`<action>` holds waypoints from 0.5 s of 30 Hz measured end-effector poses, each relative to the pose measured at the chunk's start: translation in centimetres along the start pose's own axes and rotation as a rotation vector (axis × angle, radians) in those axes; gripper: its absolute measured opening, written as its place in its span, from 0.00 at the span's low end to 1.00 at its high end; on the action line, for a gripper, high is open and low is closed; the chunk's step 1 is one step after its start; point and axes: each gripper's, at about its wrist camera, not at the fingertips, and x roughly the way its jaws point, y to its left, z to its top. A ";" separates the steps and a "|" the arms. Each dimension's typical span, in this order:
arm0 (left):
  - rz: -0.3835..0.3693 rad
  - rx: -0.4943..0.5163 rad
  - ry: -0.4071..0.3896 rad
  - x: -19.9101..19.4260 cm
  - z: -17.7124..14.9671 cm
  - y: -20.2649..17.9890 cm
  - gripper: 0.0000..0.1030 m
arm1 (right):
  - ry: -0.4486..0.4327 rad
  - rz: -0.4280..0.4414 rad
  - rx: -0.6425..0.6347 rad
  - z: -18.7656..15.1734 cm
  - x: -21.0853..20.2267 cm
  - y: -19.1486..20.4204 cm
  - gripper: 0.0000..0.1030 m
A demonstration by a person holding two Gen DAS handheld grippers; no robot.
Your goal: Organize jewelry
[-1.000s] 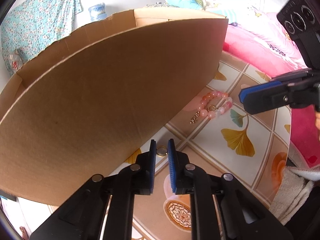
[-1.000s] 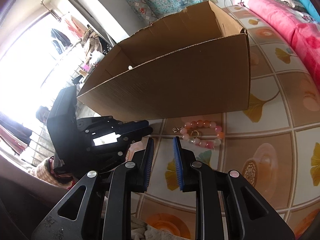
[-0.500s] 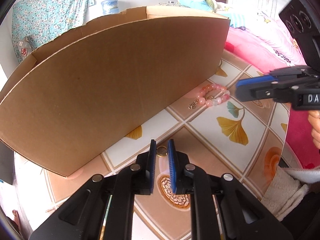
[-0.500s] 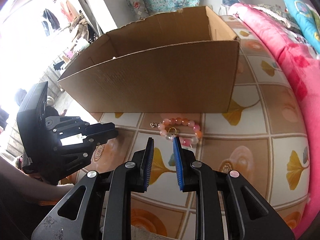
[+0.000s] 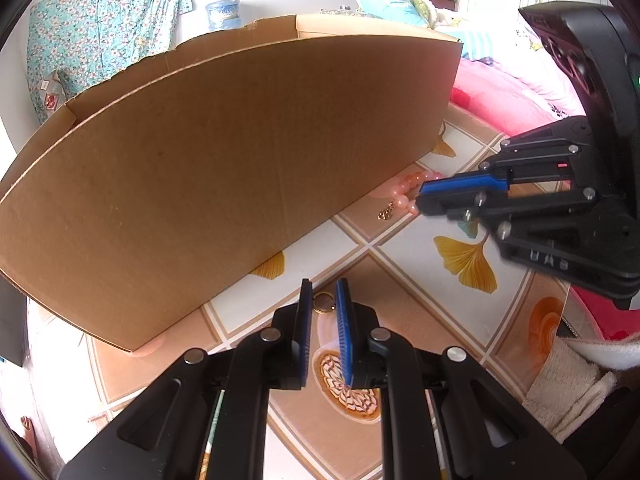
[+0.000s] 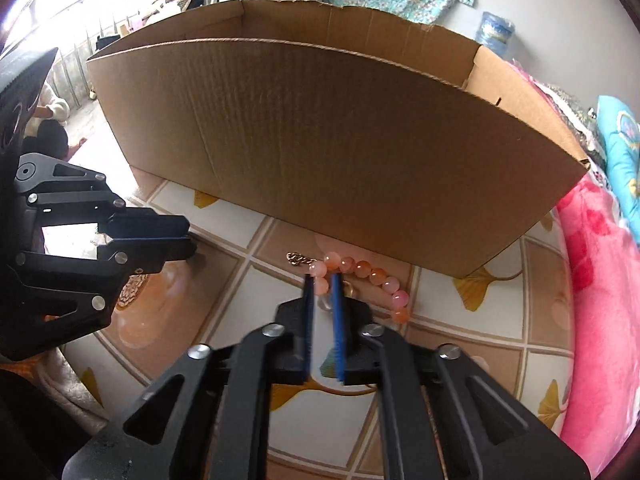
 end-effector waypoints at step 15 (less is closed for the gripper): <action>-0.003 -0.001 -0.004 0.1 0.1 0.0 0.11 | -0.022 0.062 0.072 0.4 -0.7 -0.8 0.26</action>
